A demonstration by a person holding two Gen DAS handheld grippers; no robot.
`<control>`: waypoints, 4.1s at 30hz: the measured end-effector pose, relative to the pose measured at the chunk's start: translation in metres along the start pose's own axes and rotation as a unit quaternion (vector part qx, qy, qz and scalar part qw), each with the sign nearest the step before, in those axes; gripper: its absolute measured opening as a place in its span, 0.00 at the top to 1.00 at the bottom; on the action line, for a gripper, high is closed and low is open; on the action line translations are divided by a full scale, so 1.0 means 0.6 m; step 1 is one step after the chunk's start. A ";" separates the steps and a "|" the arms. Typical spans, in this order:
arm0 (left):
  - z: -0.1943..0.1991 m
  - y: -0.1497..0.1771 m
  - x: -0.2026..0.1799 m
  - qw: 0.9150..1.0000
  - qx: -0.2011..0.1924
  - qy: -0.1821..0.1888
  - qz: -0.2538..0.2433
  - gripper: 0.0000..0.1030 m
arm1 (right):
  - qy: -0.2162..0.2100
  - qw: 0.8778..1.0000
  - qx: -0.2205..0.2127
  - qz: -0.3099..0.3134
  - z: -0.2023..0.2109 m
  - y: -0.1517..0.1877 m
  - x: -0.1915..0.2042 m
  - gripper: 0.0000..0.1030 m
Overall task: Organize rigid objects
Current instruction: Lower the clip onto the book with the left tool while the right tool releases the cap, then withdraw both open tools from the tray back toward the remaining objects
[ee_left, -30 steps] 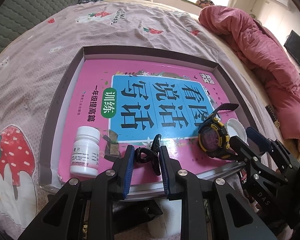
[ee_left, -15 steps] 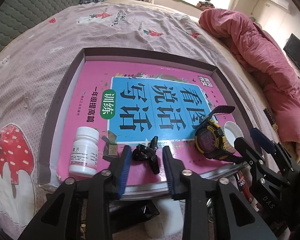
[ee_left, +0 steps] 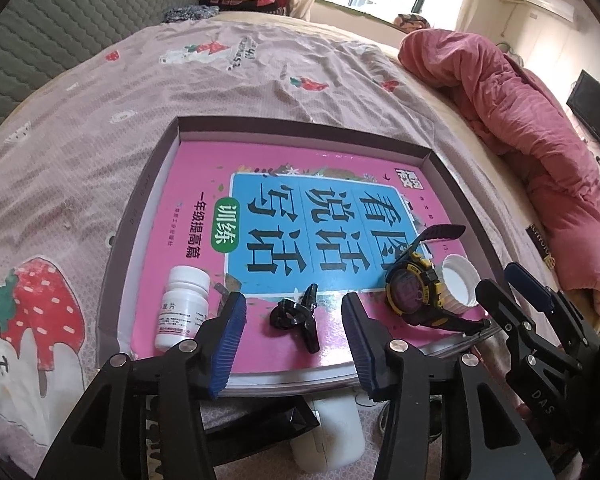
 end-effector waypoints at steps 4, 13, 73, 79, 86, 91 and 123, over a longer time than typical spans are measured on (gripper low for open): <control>0.007 -0.005 0.007 1.000 -0.005 0.001 0.009 0.47 | -0.002 1.000 -0.001 -0.013 0.003 -0.003 -0.005 0.46; 0.025 -0.009 0.027 1.000 -0.012 -0.002 0.025 0.46 | -0.004 1.000 -0.011 -0.020 0.012 -0.012 -0.010 0.46; 0.145 0.017 0.016 0.999 -0.053 -0.005 -0.002 0.31 | 0.042 0.997 -0.066 -0.019 0.132 -0.008 -0.006 0.45; 0.151 0.029 0.028 0.999 -0.052 -0.004 0.004 0.31 | 0.047 0.997 -0.063 -0.016 0.149 0.003 -0.005 0.45; 0.155 0.047 0.031 0.999 -0.048 0.000 -0.004 0.31 | 0.049 0.997 -0.059 0.001 0.169 0.015 0.009 0.45; 0.161 0.053 0.031 0.999 -0.050 0.002 -0.007 0.31 | 0.045 0.997 -0.059 0.013 0.181 0.018 0.021 0.45; 0.189 0.090 0.014 0.997 -0.041 -0.010 -0.059 0.31 | -0.008 0.999 -0.028 0.024 0.203 0.040 0.100 0.45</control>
Point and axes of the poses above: each gripper's, at about its wrist camera, not at the fingertips, and z roughly against the way its jaws point, x to its left, y to its underside, the point moved 9 cm from there along -z, roughly the way its jaws point, and after that the axes turned 5 degrees about -z, right-handed, at the moved point
